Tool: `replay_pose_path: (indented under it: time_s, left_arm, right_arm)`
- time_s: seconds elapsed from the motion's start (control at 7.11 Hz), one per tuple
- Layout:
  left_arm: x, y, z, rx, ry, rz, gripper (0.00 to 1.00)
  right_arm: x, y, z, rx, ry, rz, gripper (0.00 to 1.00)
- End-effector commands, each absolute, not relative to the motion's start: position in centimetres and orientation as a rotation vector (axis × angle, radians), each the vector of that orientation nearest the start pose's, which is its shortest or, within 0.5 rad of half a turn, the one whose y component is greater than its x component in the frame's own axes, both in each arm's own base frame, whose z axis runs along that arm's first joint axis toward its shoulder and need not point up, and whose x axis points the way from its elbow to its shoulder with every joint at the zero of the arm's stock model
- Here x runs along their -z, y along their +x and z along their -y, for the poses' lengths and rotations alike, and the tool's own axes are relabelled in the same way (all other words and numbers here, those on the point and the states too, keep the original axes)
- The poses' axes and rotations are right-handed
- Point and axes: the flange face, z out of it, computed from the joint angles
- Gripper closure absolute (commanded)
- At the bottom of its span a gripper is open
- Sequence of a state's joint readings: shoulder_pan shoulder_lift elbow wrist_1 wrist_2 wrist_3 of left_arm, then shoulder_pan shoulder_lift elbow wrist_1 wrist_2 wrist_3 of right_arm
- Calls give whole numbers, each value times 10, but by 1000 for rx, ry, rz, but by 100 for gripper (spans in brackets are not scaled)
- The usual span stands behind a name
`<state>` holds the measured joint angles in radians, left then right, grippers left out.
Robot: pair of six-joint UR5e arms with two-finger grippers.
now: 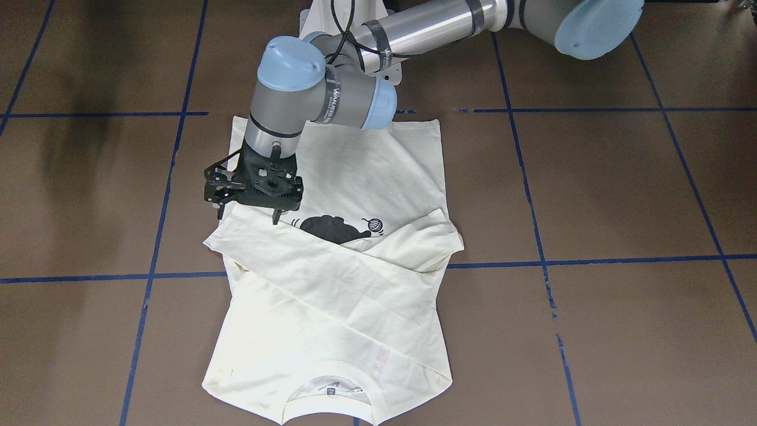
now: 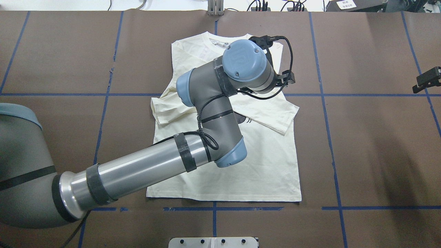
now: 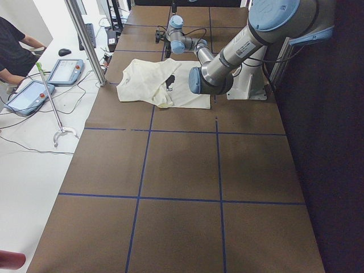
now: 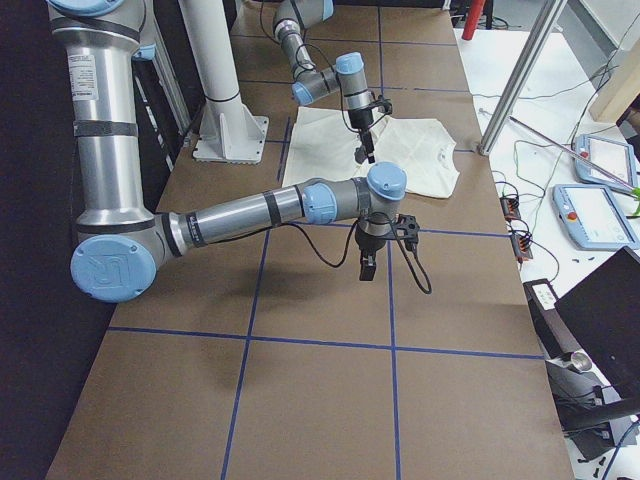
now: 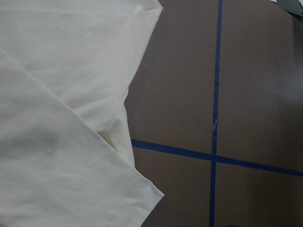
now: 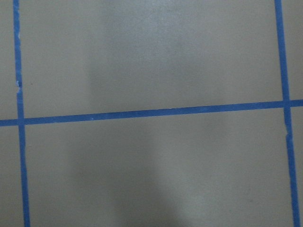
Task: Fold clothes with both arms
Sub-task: 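Release the sleeve and draw the left gripper back while the right gripper approaches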
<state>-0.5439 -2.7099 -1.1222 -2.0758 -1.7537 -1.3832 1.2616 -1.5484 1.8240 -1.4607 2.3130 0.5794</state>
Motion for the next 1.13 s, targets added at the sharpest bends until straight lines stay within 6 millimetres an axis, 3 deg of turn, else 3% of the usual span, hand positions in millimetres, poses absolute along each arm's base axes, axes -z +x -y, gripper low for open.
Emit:
replay_pose_path:
  time_s: [0.0, 0.28, 0.42, 0.7, 0.98]
  left_arm:
    - [-83, 577, 525, 129, 319, -1044, 0]
    - [-142, 505, 487, 2, 357, -929, 0]
    - [-171, 476, 469, -33, 353, -891, 1]
    - [-207, 442, 449, -95, 303, -855, 1]
    - [-215, 423, 435, -99, 308, -862, 1]
  right_arm:
    - [-494, -144, 487, -191, 6, 882, 0]
    - [-467, -173, 453, -214, -20, 893, 0]
    - [-452, -200, 438, -231, -44, 892, 0]
    - [-427, -266, 399, -261, -72, 887, 0]
    - [-415, -342, 347, -293, -44, 888, 0]
